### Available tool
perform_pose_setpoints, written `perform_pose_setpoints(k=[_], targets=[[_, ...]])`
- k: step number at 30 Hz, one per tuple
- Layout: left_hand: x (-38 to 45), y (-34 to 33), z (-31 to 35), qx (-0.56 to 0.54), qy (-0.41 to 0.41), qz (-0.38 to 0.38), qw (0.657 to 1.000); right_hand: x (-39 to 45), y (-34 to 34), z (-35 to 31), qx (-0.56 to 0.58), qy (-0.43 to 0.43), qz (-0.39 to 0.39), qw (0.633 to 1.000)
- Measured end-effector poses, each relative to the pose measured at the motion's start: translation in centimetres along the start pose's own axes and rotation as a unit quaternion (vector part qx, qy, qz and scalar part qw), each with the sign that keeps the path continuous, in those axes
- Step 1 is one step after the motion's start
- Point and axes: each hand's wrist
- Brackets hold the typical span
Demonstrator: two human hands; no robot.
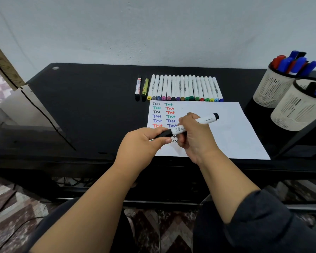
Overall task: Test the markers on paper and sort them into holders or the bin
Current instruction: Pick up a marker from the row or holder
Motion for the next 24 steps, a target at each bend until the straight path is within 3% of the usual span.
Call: perform_pose_setpoints(k=[8, 14, 21, 24], targets=[[0.3, -0.2, 0.2, 0.036, 0.000, -0.014, 0.999, 0.0, -0.4, 0.1, 0.002, -0.048, 0.023, 0.999], [-0.3, -0.6, 0.4, 0.078, -0.031, 0.015, 0.996, -0.5, -0.3, 0.1, -0.005, -0.063, 0.027, 0.998], [-0.1, -0.8, 1.2, 0.064, 0.008, 0.022, 0.998, -0.6, 0.2, -0.6, -0.041, -0.029, 0.051, 0.997], [-0.2, -0.8, 1.5, 0.083, 0.001, 0.025, 0.996, -0.9, 1.0, -1.2, 0.009, -0.029, 0.059, 0.998]])
Point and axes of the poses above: each hand's wrist, its own x-axis towards the middle knuckle, its own y-axis out of the back of the hand, z = x × y, and after that the axes turned 11 degrees about z, right-handed
